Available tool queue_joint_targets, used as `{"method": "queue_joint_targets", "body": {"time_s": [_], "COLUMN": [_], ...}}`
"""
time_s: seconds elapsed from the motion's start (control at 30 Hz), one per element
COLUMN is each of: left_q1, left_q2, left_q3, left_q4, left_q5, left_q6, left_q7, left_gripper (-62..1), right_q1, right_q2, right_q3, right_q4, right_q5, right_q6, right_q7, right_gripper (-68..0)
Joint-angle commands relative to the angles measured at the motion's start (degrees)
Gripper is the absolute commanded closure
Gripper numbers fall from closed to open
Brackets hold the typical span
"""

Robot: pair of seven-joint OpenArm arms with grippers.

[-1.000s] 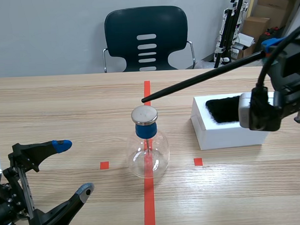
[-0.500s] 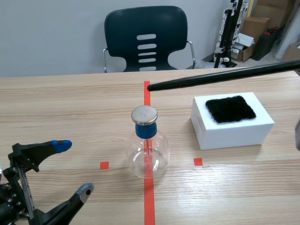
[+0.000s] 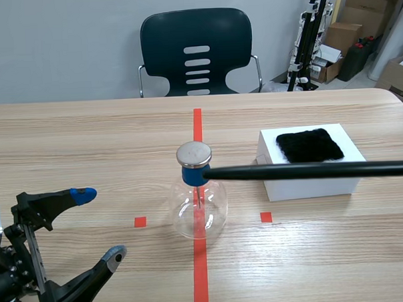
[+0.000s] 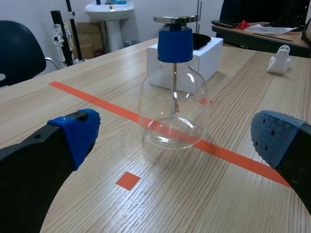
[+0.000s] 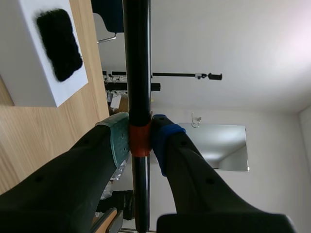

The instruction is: Do the electroscope experiment. hold the rod still at the electroscope

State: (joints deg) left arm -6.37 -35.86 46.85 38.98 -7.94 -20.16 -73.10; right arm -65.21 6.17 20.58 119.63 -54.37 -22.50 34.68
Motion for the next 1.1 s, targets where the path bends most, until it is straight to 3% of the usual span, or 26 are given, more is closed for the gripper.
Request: {"method": "queue_joint_targets", "body": {"time_s": [0.0,0.23,1.07], "left_q1": [0.0,0.0,0.0], "left_q2": [-0.2,-0.2,-0.2], "left_q3": [-0.37,-0.37,-0.37], "left_q4": [0.72,0.72,0.72], "left_q5": [-0.35,-0.35,-0.35], "left_q6": [-0.11,-0.11,-0.11], "left_q7": [-0.79,-0.79,-0.79], "left_gripper": [-62.3,-62.3,-62.3], "right_q1": [-1.07,-5.38,-5.38], "right_q2": [-0.5,-4.02,-4.61], "right_q3": [0.68,2.8,2.78], "right_q4": [0.74,0.63,0.61], "right_q5": [0.98,0.9,1.03], "right_q6": [-0.7,-0.7,-0.63], "right_q7": [0.92,6.69,6.01], "right_gripper": [-0.2,-0.2,-0.2]}}
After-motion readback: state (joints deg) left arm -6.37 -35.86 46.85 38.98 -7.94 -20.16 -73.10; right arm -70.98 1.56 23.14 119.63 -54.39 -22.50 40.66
